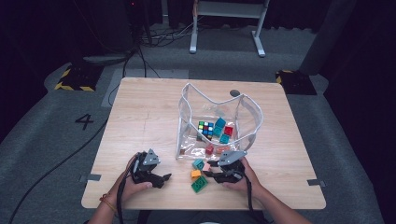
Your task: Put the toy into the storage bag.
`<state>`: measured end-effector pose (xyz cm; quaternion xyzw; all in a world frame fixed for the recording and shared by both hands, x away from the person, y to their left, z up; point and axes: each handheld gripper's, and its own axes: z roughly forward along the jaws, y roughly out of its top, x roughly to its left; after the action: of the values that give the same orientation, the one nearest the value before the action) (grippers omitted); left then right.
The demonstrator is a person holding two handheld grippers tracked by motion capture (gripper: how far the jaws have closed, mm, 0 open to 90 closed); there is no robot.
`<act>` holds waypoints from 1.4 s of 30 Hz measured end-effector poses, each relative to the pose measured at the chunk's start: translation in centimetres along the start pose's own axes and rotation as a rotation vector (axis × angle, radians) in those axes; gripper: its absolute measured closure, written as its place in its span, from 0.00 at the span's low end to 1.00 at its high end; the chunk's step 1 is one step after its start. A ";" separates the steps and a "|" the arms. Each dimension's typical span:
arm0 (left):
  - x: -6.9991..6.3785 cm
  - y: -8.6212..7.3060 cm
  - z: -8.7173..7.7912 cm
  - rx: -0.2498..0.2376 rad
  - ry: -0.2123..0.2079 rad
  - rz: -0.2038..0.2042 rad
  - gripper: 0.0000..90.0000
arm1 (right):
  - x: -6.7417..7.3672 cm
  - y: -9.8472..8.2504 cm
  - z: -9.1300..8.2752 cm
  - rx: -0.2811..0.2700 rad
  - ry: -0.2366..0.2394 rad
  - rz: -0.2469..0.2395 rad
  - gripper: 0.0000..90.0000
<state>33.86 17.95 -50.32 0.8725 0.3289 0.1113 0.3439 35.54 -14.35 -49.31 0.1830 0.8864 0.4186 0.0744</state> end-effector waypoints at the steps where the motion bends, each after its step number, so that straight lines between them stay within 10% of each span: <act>1: 0.0 0.0 0.0 0.000 0.000 0.000 0.11 | 0.0 -0.1 -0.1 0.004 0.000 0.001 0.66; 20: 0.0 0.0 0.0 0.000 0.000 0.000 0.11 | -2.4 -3.6 -6.2 -0.018 -0.030 -0.049 0.66; 42: 0.0 0.0 0.0 0.001 0.001 -0.003 0.11 | -6.5 -6.6 -13.1 -0.041 -0.171 0.085 0.66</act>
<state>33.83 17.95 -50.31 0.8721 0.3304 0.1113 0.3434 36.06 -30.03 -46.13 0.2541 0.8596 0.4221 0.1356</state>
